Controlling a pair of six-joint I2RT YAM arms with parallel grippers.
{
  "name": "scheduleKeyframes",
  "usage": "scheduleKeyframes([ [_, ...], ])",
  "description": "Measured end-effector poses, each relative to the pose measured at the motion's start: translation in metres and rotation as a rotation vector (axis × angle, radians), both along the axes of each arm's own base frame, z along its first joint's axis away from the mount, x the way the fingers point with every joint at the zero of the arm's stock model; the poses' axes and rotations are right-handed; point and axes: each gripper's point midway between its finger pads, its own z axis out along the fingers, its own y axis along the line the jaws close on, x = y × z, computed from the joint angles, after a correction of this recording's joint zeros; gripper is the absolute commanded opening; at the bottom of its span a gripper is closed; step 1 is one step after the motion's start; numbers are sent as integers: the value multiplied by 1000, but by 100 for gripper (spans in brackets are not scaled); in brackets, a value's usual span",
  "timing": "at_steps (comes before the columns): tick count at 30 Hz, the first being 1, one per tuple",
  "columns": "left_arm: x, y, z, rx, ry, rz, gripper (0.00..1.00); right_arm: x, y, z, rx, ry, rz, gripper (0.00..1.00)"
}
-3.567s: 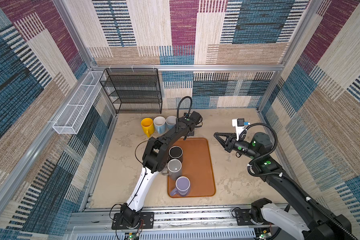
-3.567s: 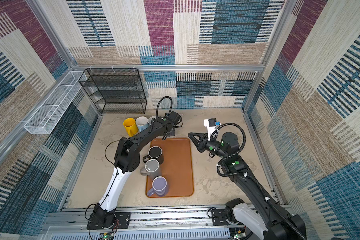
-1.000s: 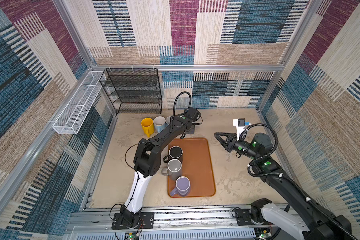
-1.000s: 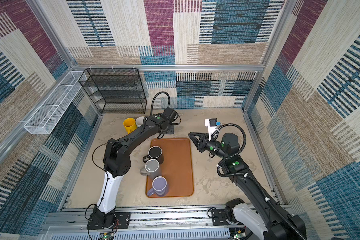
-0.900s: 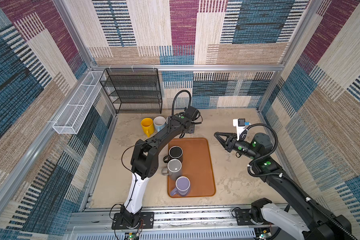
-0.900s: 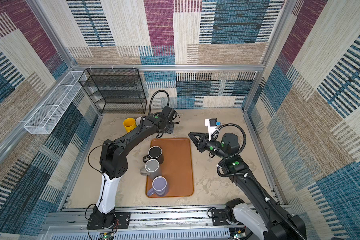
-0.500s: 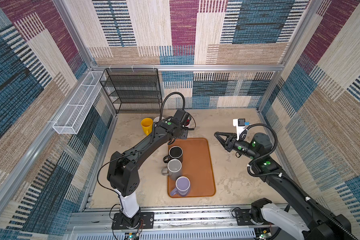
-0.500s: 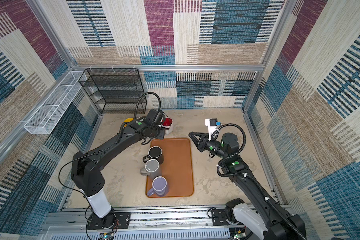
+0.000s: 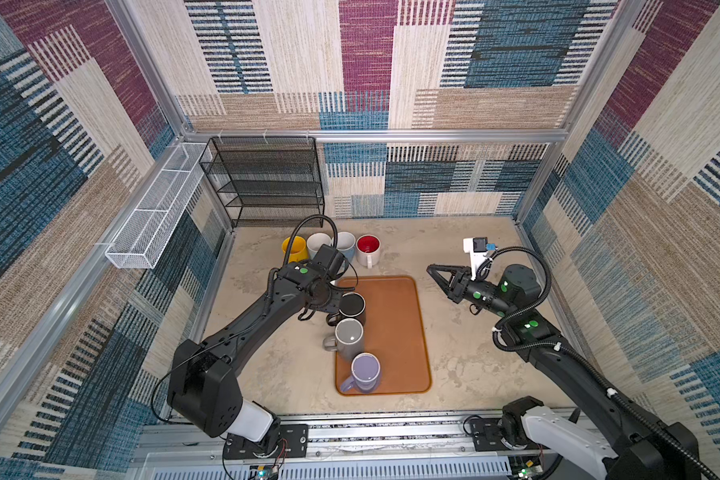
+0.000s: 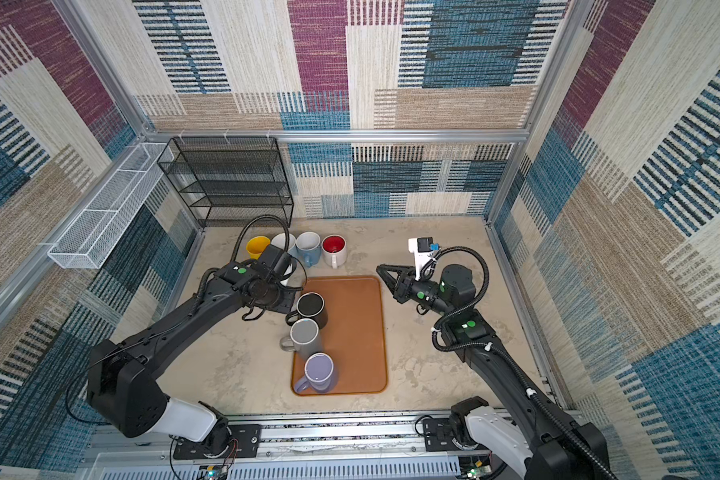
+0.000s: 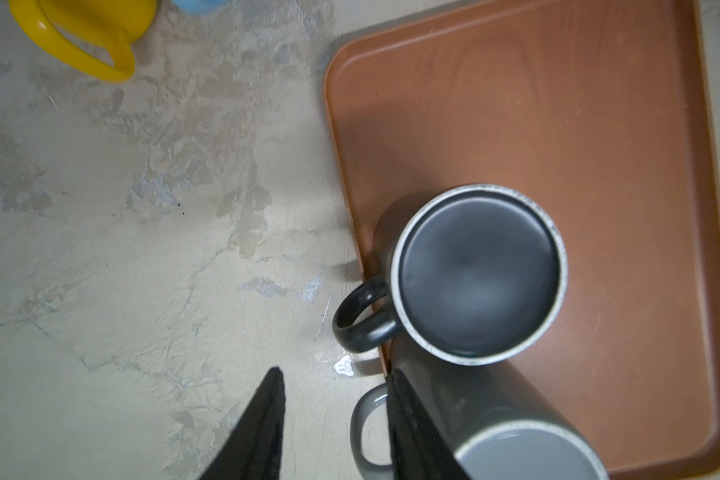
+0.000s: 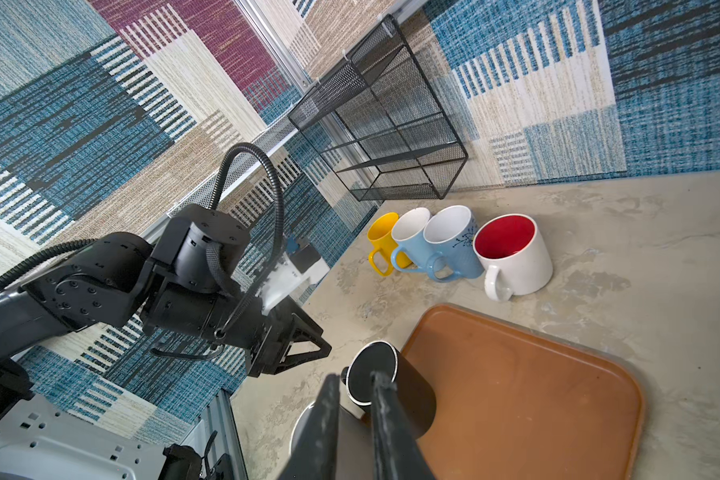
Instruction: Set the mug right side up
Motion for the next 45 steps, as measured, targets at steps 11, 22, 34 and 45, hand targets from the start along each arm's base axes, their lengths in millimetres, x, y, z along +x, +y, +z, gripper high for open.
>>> scheduleKeyframes([
  [11, -13, 1, -34, 2, 93, -48, 37, 0, 0, 6, 7, -11, 0, 19],
  [22, -11, -19, -45, -72, 129, -102, 36, 2, 1, 7, 9, -8, 0, 19],
  [34, -6, -28, -50, -91, 133, -130, 35, 5, 2, 8, 8, -6, 0, 18],
  [45, 5, -42, -52, -108, 126, -180, 36, 6, 3, 10, 8, -6, 6, 19],
])
